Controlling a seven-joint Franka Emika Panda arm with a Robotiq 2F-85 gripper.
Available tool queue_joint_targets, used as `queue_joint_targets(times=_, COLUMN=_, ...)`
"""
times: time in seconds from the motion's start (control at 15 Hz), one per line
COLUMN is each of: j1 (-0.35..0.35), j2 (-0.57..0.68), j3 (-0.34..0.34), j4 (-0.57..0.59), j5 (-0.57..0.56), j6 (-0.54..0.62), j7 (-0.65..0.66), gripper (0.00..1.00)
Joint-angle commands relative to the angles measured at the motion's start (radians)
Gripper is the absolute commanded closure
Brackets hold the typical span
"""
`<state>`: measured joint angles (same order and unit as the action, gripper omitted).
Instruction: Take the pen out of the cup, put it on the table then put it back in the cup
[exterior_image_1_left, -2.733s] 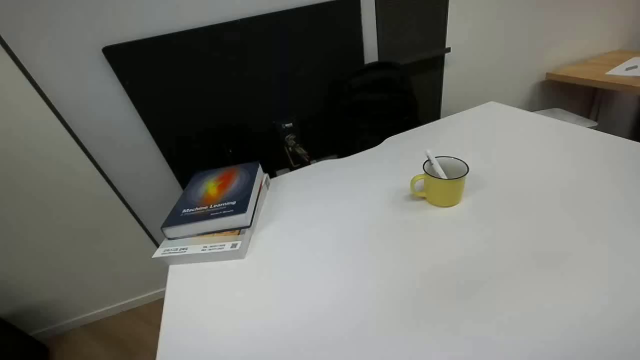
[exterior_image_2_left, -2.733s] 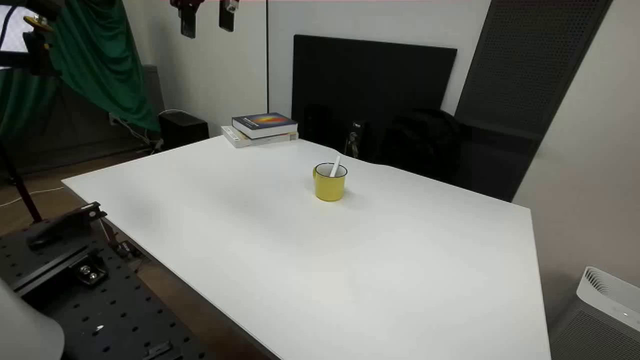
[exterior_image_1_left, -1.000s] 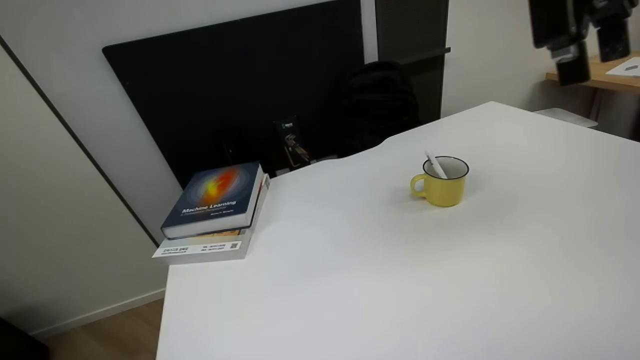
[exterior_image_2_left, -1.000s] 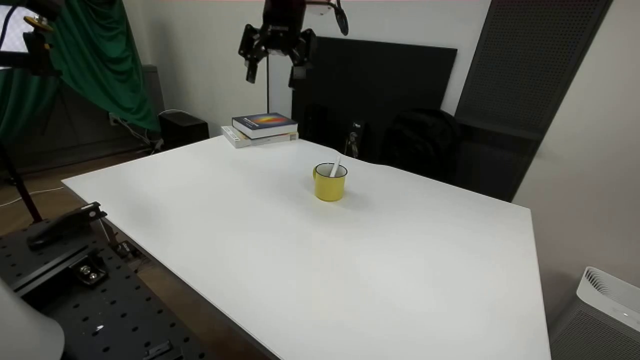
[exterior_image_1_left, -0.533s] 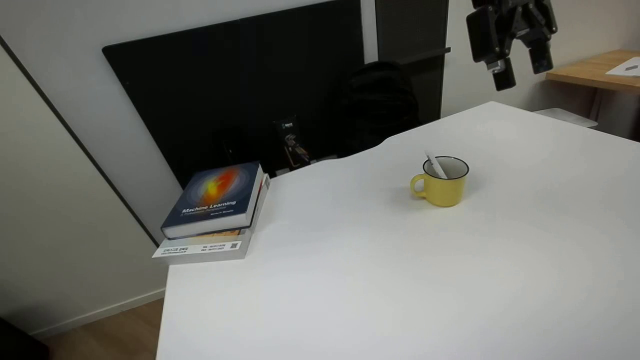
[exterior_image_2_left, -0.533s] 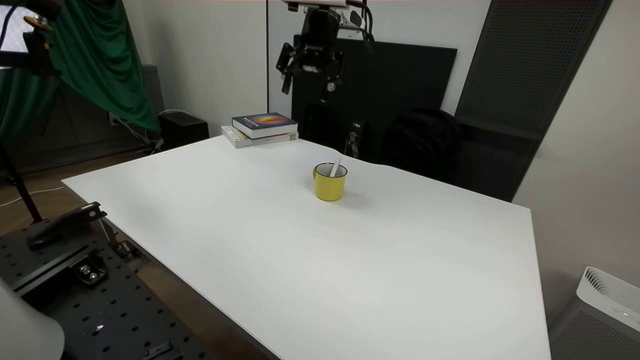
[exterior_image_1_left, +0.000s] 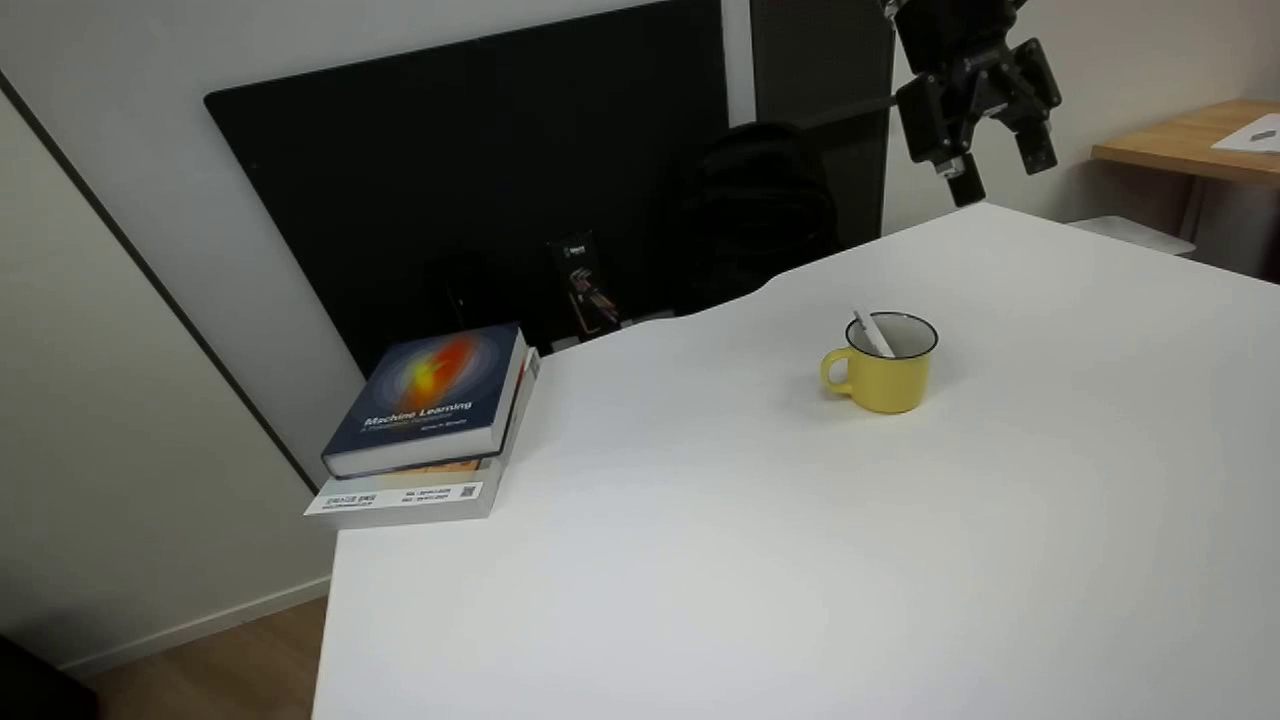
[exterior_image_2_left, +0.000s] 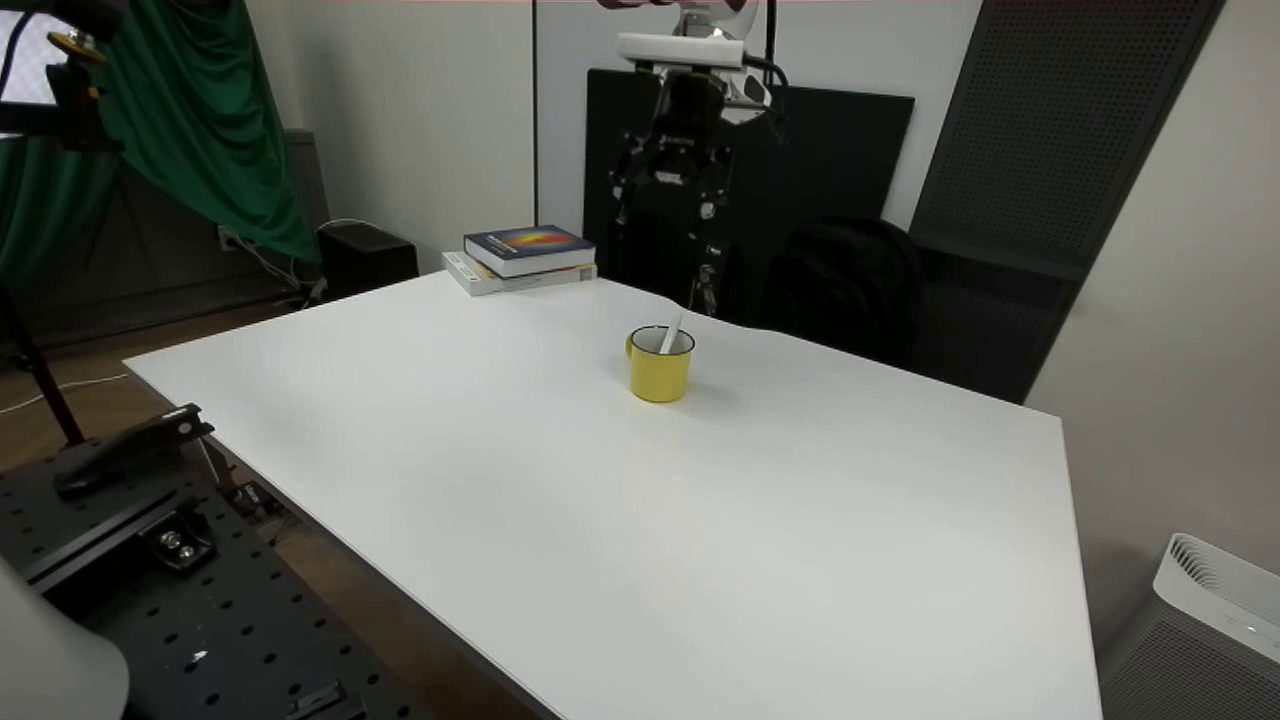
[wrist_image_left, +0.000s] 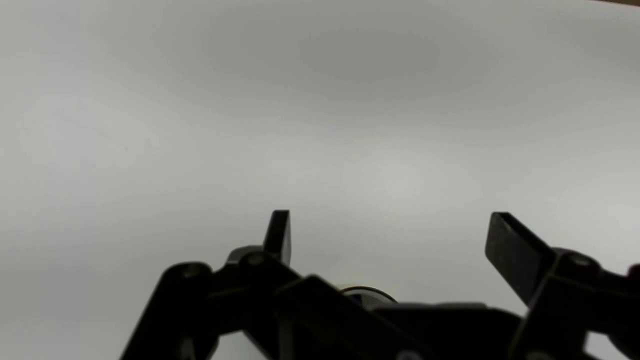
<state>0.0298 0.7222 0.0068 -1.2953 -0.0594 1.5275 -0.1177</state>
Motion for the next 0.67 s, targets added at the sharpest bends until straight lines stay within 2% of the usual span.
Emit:
queue_joint_targets(times=0.0, j1=-0.014, j2=0.149, j3=-0.006, j4=0.238, j5=-0.001, j6=-0.120, j7=0.010, gripper=0.00)
queue_joint_targets(times=0.07, j1=-0.014, j2=0.173, j3=-0.007, j4=0.279, j5=0.003, j6=-0.150, j7=0.022, gripper=0.00)
queue_joint_targets(times=0.13, j1=-0.015, j2=0.088, j3=0.000, j4=0.128, j5=-0.003, j6=-0.072, j7=0.003, gripper=0.00)
queue_joint_targets(times=0.33, j1=-0.016, j2=0.135, j3=-0.001, j4=0.202, j5=-0.003, j6=-0.111, j7=0.003, gripper=0.00)
queue_joint_targets(times=0.6, j1=-0.015, j2=0.142, j3=-0.001, j4=0.217, j5=-0.003, j6=-0.118, j7=0.003, gripper=0.00)
